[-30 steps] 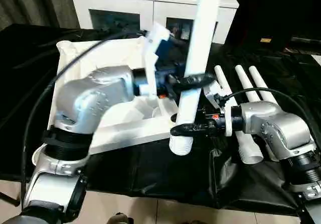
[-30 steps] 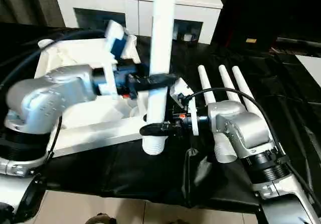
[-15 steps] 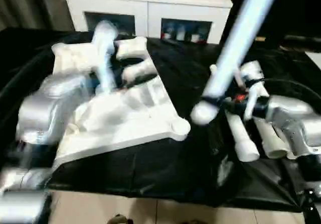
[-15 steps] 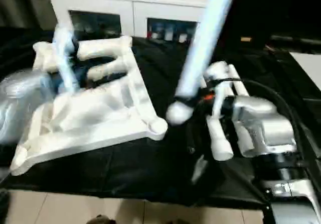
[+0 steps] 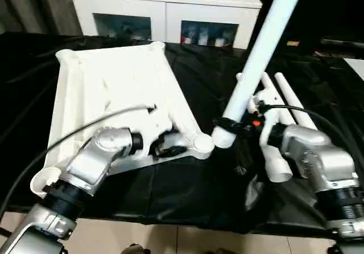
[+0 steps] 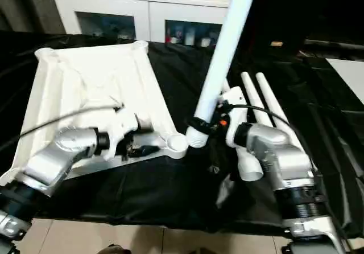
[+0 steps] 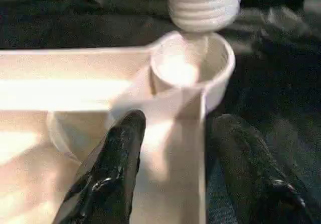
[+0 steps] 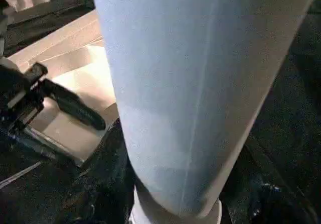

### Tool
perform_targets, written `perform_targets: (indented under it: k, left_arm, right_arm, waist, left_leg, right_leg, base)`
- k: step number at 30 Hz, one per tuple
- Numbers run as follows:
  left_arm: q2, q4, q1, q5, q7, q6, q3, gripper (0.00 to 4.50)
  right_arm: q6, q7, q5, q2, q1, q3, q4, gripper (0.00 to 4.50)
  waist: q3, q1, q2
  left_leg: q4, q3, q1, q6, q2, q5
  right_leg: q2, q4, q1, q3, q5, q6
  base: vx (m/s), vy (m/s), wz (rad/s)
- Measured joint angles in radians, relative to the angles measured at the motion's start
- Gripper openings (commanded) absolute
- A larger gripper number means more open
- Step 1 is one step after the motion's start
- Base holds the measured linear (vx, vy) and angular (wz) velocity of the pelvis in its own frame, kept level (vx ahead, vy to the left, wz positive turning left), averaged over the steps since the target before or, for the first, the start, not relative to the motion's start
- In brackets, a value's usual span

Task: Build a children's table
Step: Insert table leg to table base

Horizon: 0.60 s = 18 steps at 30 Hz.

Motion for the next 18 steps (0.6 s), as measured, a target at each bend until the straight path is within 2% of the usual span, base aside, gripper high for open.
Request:
perform_targets:
  k: [8, 10, 18]
  left_arm:
    - [0.022, 0.072, -0.025, 0.061, -0.062, -0.086, -0.027, 1.67]
    - [0.031, 0.076, -0.026, 0.062, -0.073, -0.090, -0.027, 1.40]
    - [0.050, 0.066, -0.017, 0.047, -0.135, -0.056, -0.014, 0.91]
  right_arm:
    - [-0.011, -0.004, -0.010, 0.000, 0.000, 0.008, 0.000, 1.86]
    - [-0.011, -0.004, -0.012, -0.001, 0.000, 0.009, 0.000, 1.86]
    - [-0.011, 0.007, -0.013, -0.004, -0.001, 0.017, 0.000, 1.86]
  waist:
    - [0.000, 0.000, 0.001]
    - [0.000, -0.004, 0.001]
    - [0.000, -0.006, 0.002]
  left_leg:
    - [0.000, 0.000, 0.001, 0.000, 0.000, 0.000]
    - [0.000, 0.000, 0.001, 0.000, 0.000, 0.000]
    - [-0.001, 0.000, 0.002, 0.000, 0.000, 0.000]
  right_leg:
    - [0.000, 0.000, 0.000, 0.000, 0.001, -0.002]
    - [0.000, 0.001, 0.000, 0.000, 0.001, -0.002]
    - [0.000, 0.001, 0.000, 0.000, 0.001, -0.002]
  base:
    - [0.000, 0.000, 0.00]
    - [0.000, 0.000, 0.00]
    - [0.000, 0.000, 0.00]
